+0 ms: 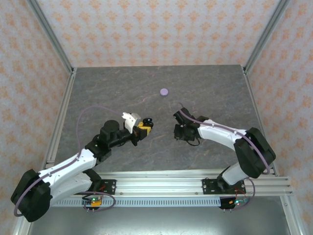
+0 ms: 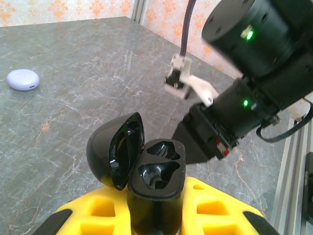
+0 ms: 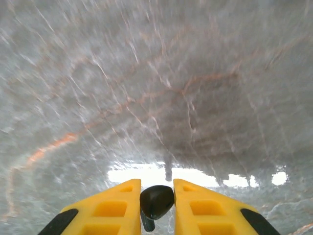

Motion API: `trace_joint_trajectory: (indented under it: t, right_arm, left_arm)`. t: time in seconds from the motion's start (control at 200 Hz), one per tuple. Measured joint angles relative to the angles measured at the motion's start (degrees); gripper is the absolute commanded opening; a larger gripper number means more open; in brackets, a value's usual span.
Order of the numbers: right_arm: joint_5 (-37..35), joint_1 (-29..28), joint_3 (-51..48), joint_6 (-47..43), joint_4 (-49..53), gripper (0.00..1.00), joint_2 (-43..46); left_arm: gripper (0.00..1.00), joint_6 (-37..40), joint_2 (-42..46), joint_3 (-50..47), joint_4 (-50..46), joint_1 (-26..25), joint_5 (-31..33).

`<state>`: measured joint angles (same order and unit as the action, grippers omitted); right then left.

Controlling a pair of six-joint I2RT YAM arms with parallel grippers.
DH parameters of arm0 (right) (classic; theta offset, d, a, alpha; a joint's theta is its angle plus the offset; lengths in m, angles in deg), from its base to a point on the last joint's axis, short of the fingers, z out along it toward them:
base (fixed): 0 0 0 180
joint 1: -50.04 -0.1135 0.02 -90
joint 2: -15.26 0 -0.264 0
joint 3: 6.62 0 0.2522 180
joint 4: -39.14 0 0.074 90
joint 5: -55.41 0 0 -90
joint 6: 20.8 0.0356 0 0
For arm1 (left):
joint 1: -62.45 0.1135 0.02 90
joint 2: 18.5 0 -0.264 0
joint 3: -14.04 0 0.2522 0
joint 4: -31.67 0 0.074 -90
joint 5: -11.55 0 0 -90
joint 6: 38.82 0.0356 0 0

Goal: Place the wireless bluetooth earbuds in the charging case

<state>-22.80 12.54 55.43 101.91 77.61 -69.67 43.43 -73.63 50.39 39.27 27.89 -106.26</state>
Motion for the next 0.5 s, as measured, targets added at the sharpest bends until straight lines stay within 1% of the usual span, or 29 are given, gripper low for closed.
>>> trace_joint_trajectory:
  t: [0.16,0.501]
  right_arm:
    - [0.0,1.6,-1.4,-0.5,-3.2,0.2,6.0]
    - [1.6,1.7,-2.3,-2.2,-8.5,0.2,17.4]
  left_arm:
    - [0.17,-1.1,-3.7,-1.1,5.1,-1.3,1.6]
    - [0.17,-4.3,-13.2,-1.2,13.4,-5.7,6.9]
